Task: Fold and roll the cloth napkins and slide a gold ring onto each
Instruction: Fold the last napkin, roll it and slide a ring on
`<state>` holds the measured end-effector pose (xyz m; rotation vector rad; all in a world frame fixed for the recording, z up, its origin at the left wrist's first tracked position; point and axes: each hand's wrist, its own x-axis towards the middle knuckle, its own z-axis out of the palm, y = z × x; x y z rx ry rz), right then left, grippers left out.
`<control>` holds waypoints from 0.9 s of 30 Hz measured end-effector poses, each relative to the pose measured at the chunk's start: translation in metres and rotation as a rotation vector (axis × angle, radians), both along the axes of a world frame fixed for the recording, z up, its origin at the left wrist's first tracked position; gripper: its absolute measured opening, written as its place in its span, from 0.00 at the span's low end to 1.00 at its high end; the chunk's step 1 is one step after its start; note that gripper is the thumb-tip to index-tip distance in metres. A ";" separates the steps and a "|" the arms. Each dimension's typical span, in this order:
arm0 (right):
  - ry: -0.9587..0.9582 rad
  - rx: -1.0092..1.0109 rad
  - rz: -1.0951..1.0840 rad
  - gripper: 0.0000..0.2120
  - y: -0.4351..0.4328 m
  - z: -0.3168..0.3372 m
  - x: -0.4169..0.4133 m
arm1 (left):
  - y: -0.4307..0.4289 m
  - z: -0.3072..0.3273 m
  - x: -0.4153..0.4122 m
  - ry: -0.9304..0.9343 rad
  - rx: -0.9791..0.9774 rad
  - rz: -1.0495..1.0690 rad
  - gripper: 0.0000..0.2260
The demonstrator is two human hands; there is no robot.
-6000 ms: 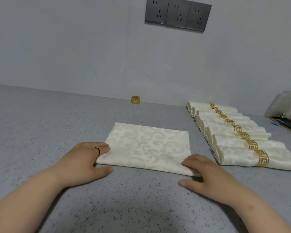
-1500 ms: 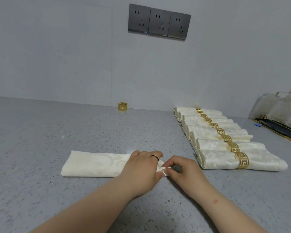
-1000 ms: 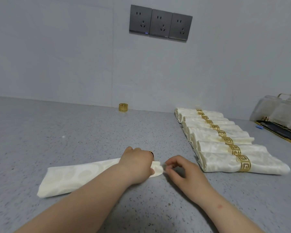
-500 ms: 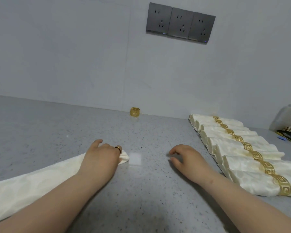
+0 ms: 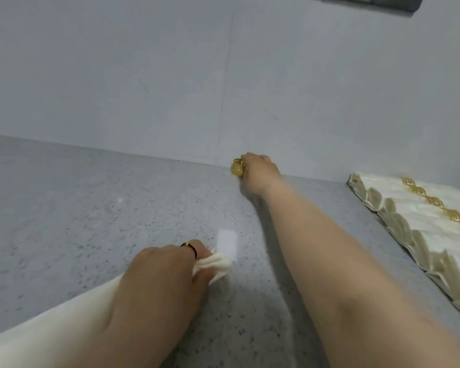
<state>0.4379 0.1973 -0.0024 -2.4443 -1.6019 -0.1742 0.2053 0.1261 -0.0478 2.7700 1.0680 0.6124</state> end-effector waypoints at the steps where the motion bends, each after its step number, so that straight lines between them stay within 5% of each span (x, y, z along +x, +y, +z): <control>1: -0.001 -0.007 -0.008 0.27 0.007 0.000 0.002 | 0.001 0.000 0.000 -0.002 -0.028 0.012 0.11; 12: -0.066 0.126 -0.044 0.13 -0.011 -0.002 0.005 | -0.002 0.002 -0.001 -0.041 -0.019 0.051 0.07; 18: 0.076 0.227 0.027 0.10 -0.103 0.011 -0.023 | -0.010 0.012 0.002 -0.005 0.036 0.068 0.12; 27: 0.044 0.067 0.159 0.08 -0.268 0.018 -0.084 | -0.048 0.022 0.000 -0.086 0.225 -0.152 0.17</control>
